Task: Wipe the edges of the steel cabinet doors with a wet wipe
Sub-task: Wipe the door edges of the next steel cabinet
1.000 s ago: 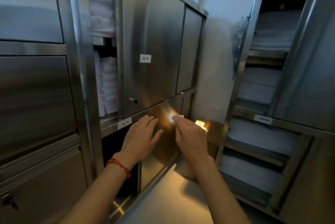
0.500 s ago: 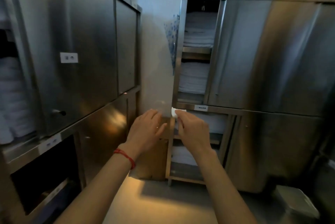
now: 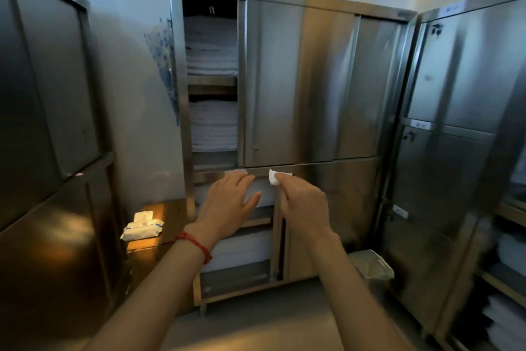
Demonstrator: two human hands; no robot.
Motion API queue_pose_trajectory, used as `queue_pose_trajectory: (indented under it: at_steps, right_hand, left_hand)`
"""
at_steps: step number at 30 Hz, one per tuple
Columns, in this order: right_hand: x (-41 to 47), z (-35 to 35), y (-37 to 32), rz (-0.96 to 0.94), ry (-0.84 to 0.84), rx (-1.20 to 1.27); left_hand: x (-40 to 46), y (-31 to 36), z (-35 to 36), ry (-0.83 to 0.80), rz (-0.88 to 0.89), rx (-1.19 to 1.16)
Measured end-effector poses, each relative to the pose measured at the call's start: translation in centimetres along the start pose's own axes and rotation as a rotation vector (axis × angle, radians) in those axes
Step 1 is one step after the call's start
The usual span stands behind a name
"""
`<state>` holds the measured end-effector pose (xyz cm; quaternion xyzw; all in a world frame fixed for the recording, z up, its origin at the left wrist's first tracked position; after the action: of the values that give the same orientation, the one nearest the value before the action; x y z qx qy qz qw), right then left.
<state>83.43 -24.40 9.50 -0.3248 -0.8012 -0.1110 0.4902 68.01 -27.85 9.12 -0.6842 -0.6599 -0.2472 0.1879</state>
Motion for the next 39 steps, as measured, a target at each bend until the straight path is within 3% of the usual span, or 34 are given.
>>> queue_pose_trajectory:
  at_steps: [12,26,39]
  right_hand:
    - [1.0,-3.0,11.7,0.148,-0.001,-0.155]
    - [3.3,-7.0,29.0,0.168,0.032,-0.300]
    - [6.7,-2.8,42.3,0.258,0.029,-0.356]
  left_hand:
    - [9.4,7.9,7.4,-0.036,0.169,-0.119]
    - [21.1,19.9,15.6,-0.013,0.255,-0.180]
    - [32.8,23.1,25.0,-0.049,0.327,-0.244]
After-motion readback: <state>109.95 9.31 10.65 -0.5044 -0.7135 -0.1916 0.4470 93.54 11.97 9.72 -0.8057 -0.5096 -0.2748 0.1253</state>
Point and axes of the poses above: each hand's wrist, its own x-axis towards the middle knuckle, its own z-axis out of the palm, y = z × x, the point moved 1 cm from there along x, towards the middle knuckle, and after that the axes turned 1 degree about z, right-handed, at the moved point
